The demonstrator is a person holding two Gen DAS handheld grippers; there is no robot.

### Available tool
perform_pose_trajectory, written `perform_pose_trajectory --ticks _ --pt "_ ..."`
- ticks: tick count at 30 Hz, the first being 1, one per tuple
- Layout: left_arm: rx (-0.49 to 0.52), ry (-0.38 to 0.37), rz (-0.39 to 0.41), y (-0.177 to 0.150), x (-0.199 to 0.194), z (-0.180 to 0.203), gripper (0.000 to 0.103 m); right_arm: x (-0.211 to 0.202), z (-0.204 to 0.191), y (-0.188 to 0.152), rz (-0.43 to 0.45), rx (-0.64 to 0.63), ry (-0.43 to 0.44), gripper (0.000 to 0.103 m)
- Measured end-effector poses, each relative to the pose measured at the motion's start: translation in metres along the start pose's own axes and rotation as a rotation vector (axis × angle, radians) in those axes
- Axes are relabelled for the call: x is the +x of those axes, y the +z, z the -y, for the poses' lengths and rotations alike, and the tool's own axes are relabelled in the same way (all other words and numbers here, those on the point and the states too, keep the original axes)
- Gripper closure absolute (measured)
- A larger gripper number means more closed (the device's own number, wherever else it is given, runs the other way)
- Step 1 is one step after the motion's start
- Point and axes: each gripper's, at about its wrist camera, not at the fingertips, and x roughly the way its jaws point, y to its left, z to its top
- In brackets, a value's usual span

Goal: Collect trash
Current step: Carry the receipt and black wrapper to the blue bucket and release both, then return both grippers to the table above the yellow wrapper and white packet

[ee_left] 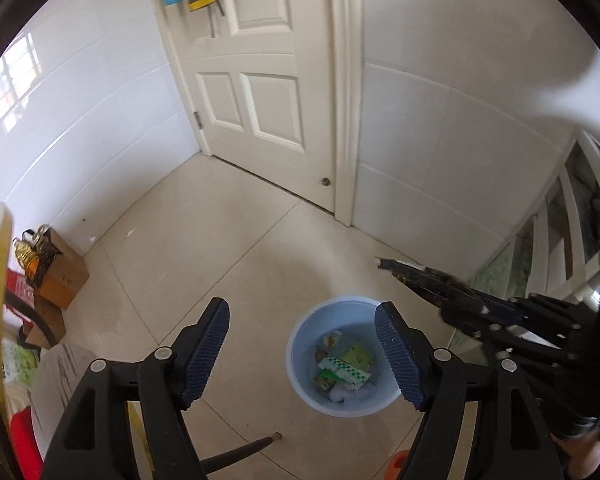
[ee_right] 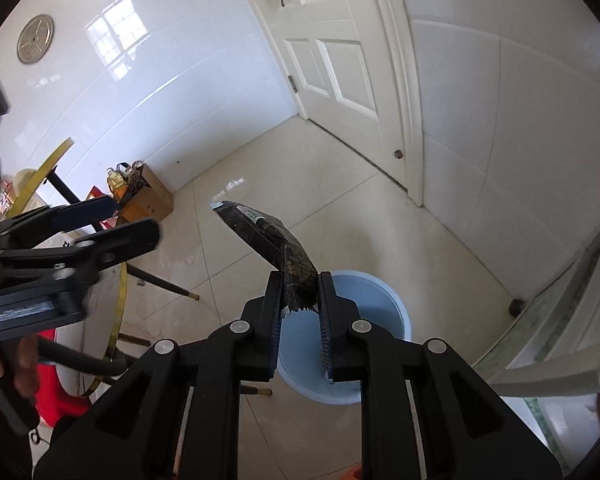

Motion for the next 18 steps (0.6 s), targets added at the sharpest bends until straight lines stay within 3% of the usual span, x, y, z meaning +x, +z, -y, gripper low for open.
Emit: perform_pose_trajectory --ticks 1,8,13,16,18 --pt "-0.006 0.006 0.007 0.000 -0.003 -0.001 0.030 0.002 -0.001 0.001 0.002 0.007 -0.004 0.068" --pt "-0.025 -0.019 0.096 -0.015 -0.070 -0.005 0.026 -0.024 -0.028 0.007 0.031 -0.011 -0.035 0.064" --pt "-0.030 -0.030 0.208 -0.025 -0.141 -0.013 0.013 -0.082 -0.064 0.011 0.095 -0.058 -0.044 0.056" --pt "-0.040 -0.009 0.265 -0.039 -0.182 -0.034 0.008 -0.124 -0.099 0.011 0.142 -0.105 -0.041 0.046" --pt "-0.061 0.017 0.314 -0.046 -0.209 -0.051 0.004 -0.151 -0.125 0.009 0.177 -0.140 -0.035 0.044"
